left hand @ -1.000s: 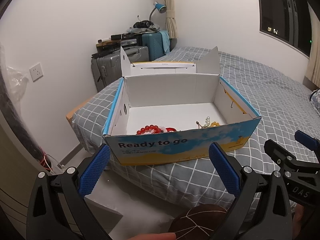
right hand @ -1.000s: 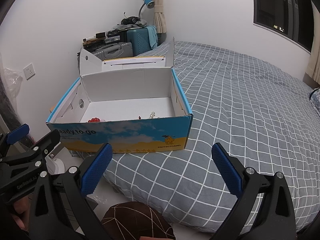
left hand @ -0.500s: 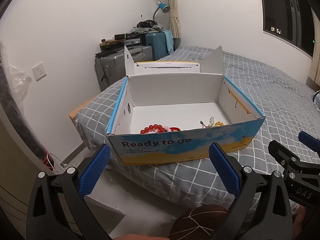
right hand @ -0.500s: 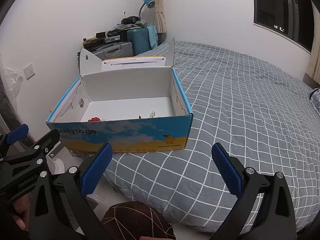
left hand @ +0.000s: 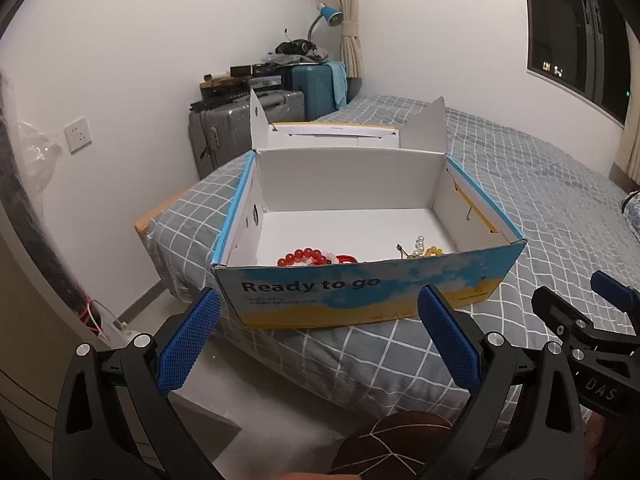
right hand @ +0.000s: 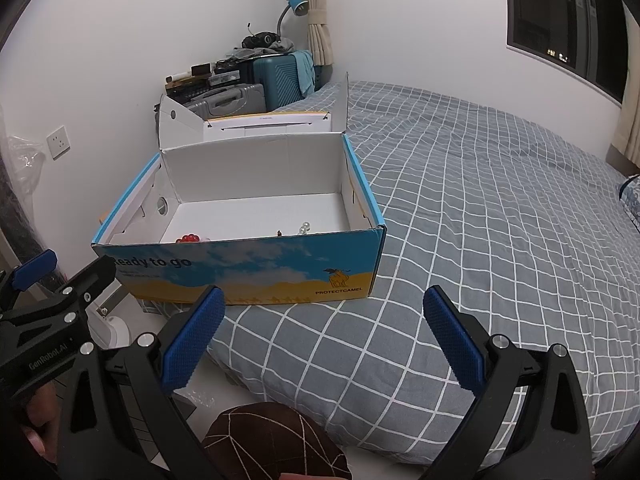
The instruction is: Organize jewelry
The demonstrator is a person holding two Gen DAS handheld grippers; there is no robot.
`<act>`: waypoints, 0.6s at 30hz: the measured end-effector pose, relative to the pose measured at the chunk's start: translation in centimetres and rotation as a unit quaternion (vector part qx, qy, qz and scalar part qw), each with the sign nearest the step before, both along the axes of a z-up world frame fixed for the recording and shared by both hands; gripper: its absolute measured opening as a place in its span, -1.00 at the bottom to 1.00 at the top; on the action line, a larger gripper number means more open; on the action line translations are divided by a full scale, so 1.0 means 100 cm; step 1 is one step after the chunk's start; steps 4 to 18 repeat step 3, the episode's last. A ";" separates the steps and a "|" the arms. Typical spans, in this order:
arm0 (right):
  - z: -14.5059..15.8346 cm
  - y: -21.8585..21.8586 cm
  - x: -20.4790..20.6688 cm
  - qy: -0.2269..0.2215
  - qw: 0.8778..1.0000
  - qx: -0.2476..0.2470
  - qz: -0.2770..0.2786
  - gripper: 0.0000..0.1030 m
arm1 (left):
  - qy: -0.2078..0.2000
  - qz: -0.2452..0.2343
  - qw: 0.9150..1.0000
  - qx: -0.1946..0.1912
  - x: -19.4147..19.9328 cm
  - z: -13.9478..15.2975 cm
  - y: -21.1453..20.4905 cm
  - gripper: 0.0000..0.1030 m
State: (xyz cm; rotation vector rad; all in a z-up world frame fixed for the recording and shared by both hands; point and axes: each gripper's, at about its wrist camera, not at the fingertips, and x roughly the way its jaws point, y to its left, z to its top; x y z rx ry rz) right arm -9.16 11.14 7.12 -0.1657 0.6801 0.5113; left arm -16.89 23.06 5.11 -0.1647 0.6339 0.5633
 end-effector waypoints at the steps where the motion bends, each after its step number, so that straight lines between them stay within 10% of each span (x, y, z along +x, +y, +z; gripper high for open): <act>1: 0.000 0.000 0.000 0.000 1.000 0.000 0.000 0.85 | 0.000 -0.001 1.000 -0.001 0.000 0.000 0.000 0.89; 18: 0.000 0.000 0.000 0.000 1.000 0.000 0.001 0.85 | 0.000 -0.004 1.000 0.000 -0.001 0.000 -0.001 0.89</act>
